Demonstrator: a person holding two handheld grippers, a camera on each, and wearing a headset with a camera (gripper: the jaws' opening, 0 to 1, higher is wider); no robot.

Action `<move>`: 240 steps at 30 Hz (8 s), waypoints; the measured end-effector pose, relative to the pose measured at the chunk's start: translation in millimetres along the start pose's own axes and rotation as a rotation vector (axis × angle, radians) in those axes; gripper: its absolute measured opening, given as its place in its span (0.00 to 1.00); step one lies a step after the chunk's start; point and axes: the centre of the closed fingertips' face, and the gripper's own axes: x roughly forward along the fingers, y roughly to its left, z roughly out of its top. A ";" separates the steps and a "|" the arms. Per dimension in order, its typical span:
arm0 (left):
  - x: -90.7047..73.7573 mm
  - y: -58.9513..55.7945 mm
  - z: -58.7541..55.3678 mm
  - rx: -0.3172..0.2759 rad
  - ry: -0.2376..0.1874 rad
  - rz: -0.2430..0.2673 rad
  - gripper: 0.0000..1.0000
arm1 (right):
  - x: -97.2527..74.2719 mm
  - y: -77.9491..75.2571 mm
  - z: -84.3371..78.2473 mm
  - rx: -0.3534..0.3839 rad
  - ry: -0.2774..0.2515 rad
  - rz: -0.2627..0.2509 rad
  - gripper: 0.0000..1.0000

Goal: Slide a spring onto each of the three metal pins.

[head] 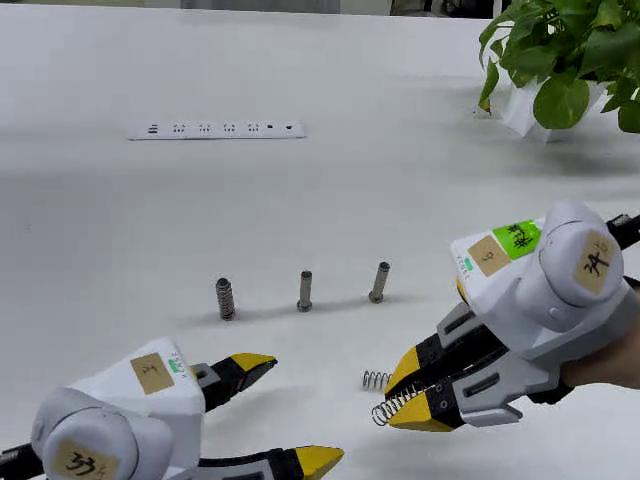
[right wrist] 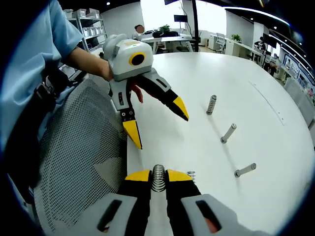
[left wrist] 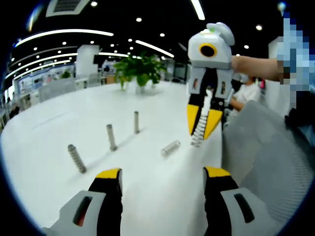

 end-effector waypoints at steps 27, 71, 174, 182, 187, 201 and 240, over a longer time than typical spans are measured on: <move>-30.9 46.8 -17.4 -0.063 0.027 0.211 1.00 | -3.2 -56.9 26.4 -0.126 0.082 0.010 0.12; -29.0 48.3 -15.7 -0.044 0.013 0.201 1.00 | 20.6 -137.7 64.2 -0.437 0.376 0.003 0.13; -26.9 47.7 -21.7 -0.069 0.028 0.181 1.00 | 58.1 -137.5 41.0 -0.417 0.346 -0.017 0.64; -21.8 41.9 -22.2 -0.037 0.059 0.143 1.00 | 39.6 -129.6 46.5 -0.319 0.207 -0.098 0.85; -22.4 42.5 -17.1 -0.049 0.038 0.152 1.00 | 22.1 -115.5 35.8 -0.267 0.160 -0.125 0.93; -26.3 46.9 -14.6 -0.020 0.061 0.159 1.00 | -13.8 -108.6 6.8 -0.079 0.005 -0.281 0.99; -30.0 56.8 -9.4 0.004 0.115 0.152 1.00 | -59.5 -72.6 -87.5 0.234 -0.145 -0.486 0.99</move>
